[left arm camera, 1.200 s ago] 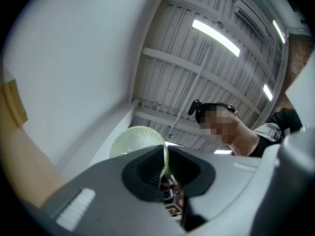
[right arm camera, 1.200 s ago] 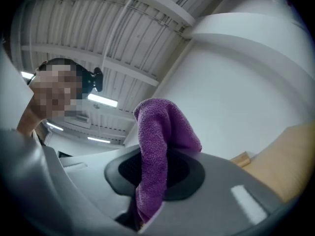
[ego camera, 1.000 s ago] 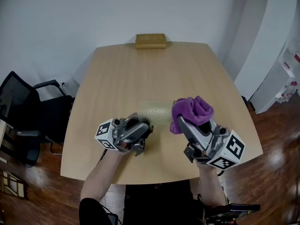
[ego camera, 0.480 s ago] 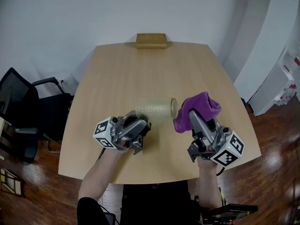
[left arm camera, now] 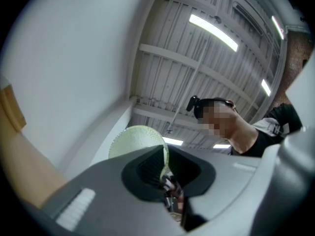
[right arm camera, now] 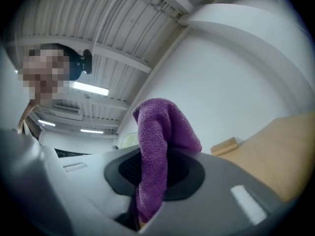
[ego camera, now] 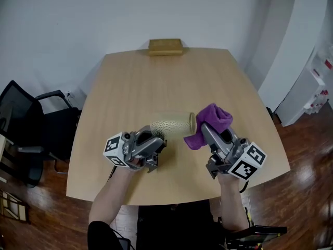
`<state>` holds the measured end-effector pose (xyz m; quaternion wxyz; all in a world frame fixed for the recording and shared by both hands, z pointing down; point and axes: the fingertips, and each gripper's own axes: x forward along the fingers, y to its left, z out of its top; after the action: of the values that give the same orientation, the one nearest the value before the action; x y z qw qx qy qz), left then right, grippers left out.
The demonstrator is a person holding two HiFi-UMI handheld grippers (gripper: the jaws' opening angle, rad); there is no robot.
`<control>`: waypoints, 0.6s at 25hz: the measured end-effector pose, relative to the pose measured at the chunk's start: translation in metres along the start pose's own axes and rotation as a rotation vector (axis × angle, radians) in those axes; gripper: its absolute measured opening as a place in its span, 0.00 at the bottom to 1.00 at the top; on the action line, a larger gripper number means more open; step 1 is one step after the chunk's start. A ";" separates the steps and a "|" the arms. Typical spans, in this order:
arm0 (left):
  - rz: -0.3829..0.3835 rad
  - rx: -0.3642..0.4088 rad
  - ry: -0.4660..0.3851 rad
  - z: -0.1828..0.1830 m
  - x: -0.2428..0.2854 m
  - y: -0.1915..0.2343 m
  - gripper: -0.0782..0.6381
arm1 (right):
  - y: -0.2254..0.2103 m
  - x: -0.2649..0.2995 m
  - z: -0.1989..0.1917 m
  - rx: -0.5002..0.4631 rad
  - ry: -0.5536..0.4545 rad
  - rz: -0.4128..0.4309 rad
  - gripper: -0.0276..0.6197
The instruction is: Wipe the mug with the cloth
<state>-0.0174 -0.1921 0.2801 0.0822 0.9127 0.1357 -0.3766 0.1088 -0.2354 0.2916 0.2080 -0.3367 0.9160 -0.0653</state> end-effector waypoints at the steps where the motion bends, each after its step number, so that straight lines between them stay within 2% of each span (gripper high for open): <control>1: 0.004 0.001 0.005 -0.001 0.000 0.001 0.17 | -0.007 -0.003 0.003 0.020 -0.010 -0.017 0.13; 3: 0.010 0.001 0.013 -0.003 -0.001 0.001 0.17 | -0.003 -0.008 0.018 0.017 -0.061 -0.006 0.13; 6: 0.018 -0.004 0.016 -0.004 -0.001 0.003 0.17 | 0.035 -0.007 0.046 -0.082 -0.131 0.103 0.13; 9: 0.010 -0.010 0.023 -0.007 0.001 0.002 0.17 | 0.058 0.005 0.045 -0.160 -0.100 0.176 0.13; 12: -0.015 -0.010 0.041 -0.011 0.005 -0.004 0.18 | 0.039 0.012 0.030 -0.108 -0.068 0.146 0.13; 15: -0.012 -0.014 0.035 -0.008 0.003 -0.002 0.18 | -0.002 0.013 0.011 -0.034 -0.032 0.041 0.13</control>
<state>-0.0112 -0.1874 0.2835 0.0838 0.9177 0.1453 -0.3602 0.1056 -0.2453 0.2782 0.2183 -0.3223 0.9202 -0.0398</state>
